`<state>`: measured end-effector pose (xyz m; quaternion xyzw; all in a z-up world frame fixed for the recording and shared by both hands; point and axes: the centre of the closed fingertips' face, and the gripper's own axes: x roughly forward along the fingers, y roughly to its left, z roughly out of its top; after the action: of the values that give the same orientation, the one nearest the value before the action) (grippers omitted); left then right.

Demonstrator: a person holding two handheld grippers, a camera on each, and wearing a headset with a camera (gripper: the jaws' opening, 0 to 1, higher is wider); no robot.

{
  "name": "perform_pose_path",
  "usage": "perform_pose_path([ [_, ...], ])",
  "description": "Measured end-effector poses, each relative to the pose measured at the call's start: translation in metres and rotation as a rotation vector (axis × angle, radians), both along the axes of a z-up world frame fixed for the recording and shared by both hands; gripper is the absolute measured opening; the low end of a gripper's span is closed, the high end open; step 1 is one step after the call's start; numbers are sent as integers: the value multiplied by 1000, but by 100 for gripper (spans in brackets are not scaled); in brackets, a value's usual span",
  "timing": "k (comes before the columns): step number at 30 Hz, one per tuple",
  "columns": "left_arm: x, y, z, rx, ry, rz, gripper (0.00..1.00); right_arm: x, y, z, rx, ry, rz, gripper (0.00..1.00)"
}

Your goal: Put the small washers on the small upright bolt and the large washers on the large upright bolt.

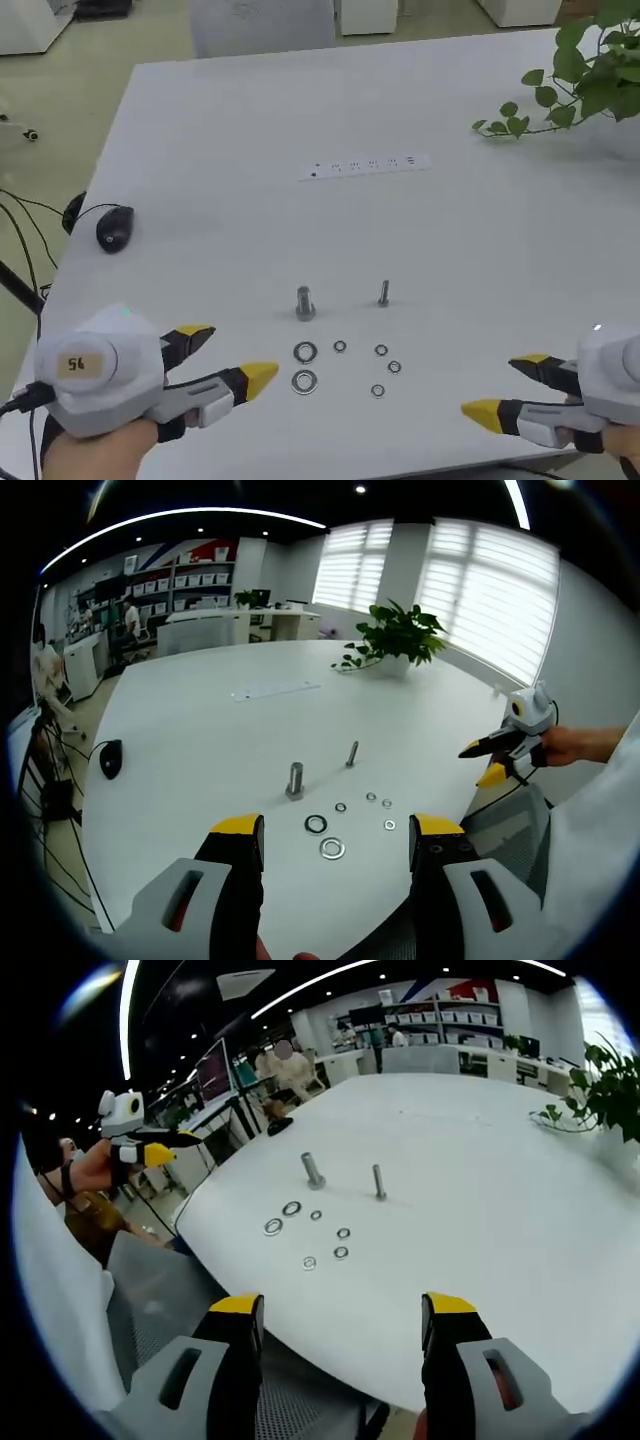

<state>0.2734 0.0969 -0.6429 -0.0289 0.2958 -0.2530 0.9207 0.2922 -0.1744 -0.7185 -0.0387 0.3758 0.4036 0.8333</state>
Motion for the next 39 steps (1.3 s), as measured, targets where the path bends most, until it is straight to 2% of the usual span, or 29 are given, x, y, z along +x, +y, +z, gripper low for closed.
perform_pose_path([
  [10,-7,2,-3,8,10,1,58,1,11,-3,11,6,19,65],
  [15,-6,5,-6,12,14,7,58,0,16,-5,-16,-12,57,64],
  [18,-5,4,-4,8,11,9,58,-2,18,-7,-18,-2,64,64],
  [30,-6,-2,-6,-4,11,-3,58,-3,14,-7,-29,-2,60,64],
  [39,-7,-2,-7,12,7,-21,59,-1,12,-8,-49,-3,66,63],
])
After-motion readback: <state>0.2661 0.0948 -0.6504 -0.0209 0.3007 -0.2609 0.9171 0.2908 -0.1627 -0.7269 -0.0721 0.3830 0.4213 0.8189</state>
